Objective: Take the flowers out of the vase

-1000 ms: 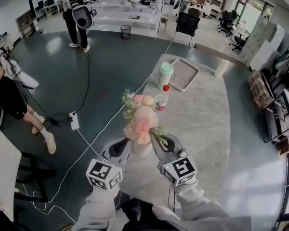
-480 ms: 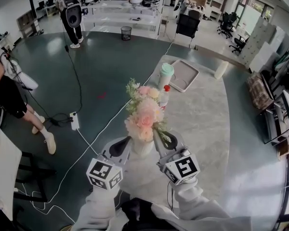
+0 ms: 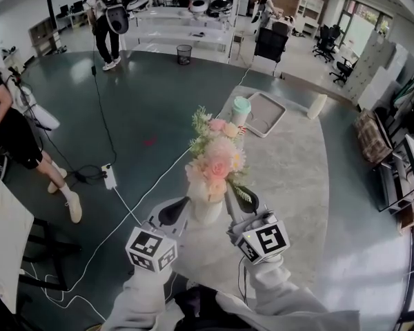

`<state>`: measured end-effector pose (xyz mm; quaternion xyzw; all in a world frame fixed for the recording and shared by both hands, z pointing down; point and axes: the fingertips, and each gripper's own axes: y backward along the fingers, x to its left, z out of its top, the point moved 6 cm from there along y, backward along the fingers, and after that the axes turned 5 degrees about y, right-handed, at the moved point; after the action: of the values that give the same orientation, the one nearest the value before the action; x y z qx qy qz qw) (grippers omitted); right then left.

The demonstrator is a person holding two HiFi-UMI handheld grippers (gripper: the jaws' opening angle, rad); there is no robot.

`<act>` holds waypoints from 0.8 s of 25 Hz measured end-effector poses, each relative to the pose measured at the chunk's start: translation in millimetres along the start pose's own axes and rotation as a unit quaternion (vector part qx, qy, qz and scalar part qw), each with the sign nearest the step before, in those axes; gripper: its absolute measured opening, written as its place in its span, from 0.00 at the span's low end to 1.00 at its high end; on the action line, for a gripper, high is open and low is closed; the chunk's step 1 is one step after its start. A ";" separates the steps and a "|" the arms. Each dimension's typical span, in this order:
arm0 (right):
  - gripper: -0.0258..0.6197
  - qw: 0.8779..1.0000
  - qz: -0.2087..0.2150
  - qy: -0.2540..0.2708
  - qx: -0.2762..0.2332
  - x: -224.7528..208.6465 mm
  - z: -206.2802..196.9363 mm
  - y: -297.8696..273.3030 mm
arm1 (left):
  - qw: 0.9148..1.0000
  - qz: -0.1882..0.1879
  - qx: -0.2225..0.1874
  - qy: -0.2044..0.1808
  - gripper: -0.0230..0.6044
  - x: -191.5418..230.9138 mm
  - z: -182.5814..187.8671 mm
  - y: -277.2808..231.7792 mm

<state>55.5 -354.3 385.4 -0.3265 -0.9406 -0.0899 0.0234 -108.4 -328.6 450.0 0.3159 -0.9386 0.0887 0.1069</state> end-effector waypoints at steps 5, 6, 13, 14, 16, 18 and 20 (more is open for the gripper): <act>0.07 0.999 -0.010 0.013 -0.033 5.7 21.0 4.4 | 1.000 -0.002 -0.005 -0.004 0.04 -0.3 5.2 6.5; 0.07 0.999 -0.012 0.015 -0.039 5.8 25.0 6.4 | 1.000 -0.003 -0.006 -0.005 0.04 -1.1 6.0 7.3; 0.07 0.997 -0.021 0.018 -0.072 2.9 54.6 11.6 | 1.000 -0.006 -0.010 -0.008 0.04 -6.3 17.0 10.4; 0.07 0.997 -0.023 0.020 -0.077 3.1 59.2 12.4 | 1.000 -0.006 -0.011 -0.008 0.04 -6.7 18.7 11.4; 0.07 0.996 -0.026 0.026 -0.086 4.9 65.4 13.3 | 1.000 -0.007 -0.013 -0.008 0.04 -5.1 18.8 13.6; 0.07 0.995 -0.030 0.029 -0.094 6.7 68.7 13.4 | 1.000 -0.007 -0.015 -0.009 0.04 -1.9 16.4 15.3; 0.07 0.994 -0.032 0.030 -0.102 9.1 72.7 14.0 | 1.000 -0.008 -0.016 -0.010 0.04 0.6 14.6 17.4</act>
<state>58.1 -324.5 317.0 -0.2939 -0.9355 -0.1957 0.0152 -121.6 -318.7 434.4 0.3230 -0.9382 0.0699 0.1028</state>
